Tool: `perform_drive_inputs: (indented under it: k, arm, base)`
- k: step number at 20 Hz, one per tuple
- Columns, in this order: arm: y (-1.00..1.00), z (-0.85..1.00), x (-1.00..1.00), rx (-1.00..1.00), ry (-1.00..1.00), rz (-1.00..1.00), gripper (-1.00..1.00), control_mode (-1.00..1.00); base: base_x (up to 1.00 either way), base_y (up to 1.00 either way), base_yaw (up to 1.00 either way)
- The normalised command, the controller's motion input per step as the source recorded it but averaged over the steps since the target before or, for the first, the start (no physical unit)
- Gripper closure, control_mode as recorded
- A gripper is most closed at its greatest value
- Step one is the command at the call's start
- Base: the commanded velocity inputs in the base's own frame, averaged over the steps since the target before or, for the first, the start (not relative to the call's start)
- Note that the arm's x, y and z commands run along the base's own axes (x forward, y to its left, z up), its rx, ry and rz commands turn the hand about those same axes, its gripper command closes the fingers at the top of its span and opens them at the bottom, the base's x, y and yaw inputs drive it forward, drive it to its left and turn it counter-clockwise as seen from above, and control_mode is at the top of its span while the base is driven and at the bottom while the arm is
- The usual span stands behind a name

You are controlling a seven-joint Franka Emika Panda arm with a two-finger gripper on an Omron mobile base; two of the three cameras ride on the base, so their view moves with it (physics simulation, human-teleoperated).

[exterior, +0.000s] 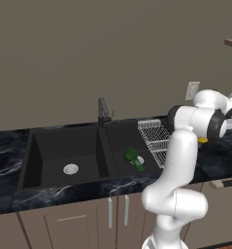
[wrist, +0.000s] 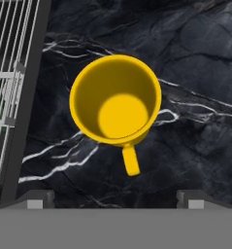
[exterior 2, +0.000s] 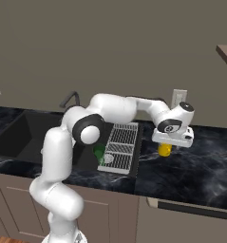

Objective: Move any existing items from the left basin to the right basin for drying. Then move the mug from the counter to the left basin of the sink for washing.

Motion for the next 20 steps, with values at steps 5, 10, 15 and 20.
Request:
perform_drive_inputs:
  k: [5,10,15,20]
  arm:
    - [-0.01,0.00,0.00,0.00,0.00,0.01,-1.00,-1.00]
    - [0.00,0.00,0.00,0.00,0.00,0.00,-1.00,-1.00]
    - [0.00,0.00,0.00,0.00,0.00,0.00,-1.00,-1.00]
    - [0.00,0.00,0.01,0.00,0.00,0.00,-1.00,-1.00]
  base:
    - [0.00,0.00,0.00]
    - [0.00,0.00,0.00]
    - [0.00,0.00,0.00]
    - [0.00,0.00,0.00]
